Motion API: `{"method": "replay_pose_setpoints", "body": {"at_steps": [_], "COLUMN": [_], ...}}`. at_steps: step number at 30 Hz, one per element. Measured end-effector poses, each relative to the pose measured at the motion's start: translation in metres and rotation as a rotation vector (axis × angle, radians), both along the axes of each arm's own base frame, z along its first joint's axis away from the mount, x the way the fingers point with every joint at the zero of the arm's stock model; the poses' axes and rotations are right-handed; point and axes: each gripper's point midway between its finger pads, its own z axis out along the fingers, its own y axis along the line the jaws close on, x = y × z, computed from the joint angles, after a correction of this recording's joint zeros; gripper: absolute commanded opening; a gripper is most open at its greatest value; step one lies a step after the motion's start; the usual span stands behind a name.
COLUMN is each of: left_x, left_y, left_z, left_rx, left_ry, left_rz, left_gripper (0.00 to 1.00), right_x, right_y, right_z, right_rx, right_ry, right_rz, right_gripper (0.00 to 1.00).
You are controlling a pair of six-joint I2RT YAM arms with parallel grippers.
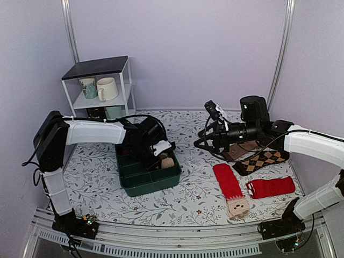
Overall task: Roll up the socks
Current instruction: Place a pair of socks at the center of the board.
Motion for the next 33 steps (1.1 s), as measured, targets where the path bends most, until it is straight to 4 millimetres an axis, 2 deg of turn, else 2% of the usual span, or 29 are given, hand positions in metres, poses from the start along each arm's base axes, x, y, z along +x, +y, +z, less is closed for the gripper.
{"method": "replay_pose_setpoints", "body": {"at_steps": [4, 5, 10, 15, 16, 17, 21, 33], "left_x": [0.002, 0.003, 0.007, 0.008, 0.009, 0.009, 0.011, 0.012], "left_y": [0.0, 0.0, -0.001, -0.005, -0.006, -0.007, -0.016, -0.017], "left_z": [-0.013, -0.014, -0.021, -0.014, -0.011, -0.008, 0.005, 0.008], "left_rx": [0.046, 0.055, 0.102, 0.089, 0.081, 0.072, 0.023, 0.0], "left_ry": [-0.002, -0.003, -0.009, -0.027, -0.032, -0.038, -0.065, -0.093], "left_rz": [-0.017, -0.018, -0.034, -0.047, -0.048, -0.052, -0.069, -0.07], "left_gripper": [0.0, 0.03, 0.37, 0.53, 0.62, 0.64, 0.65, 0.63], "right_x": [0.0, 0.0, -0.001, -0.001, -0.001, -0.001, -0.001, -0.001], "right_y": [0.0, 0.0, -0.001, -0.001, -0.001, -0.001, -0.001, -0.001], "right_z": [0.0, 0.0, -0.005, -0.009, -0.009, -0.009, -0.008, -0.008], "right_rx": [0.0, 0.0, -0.006, -0.011, -0.011, -0.011, -0.009, -0.01], "right_ry": [0.0, 0.0, 0.007, 0.014, 0.012, 0.013, 0.011, 0.011], "right_rz": [0.0, 0.0, 0.0, -0.001, -0.001, 0.0, -0.001, 0.0], "right_gripper": [0.64, 0.64, 0.64, 0.64, 0.64, 0.64, 0.64, 0.64]}}
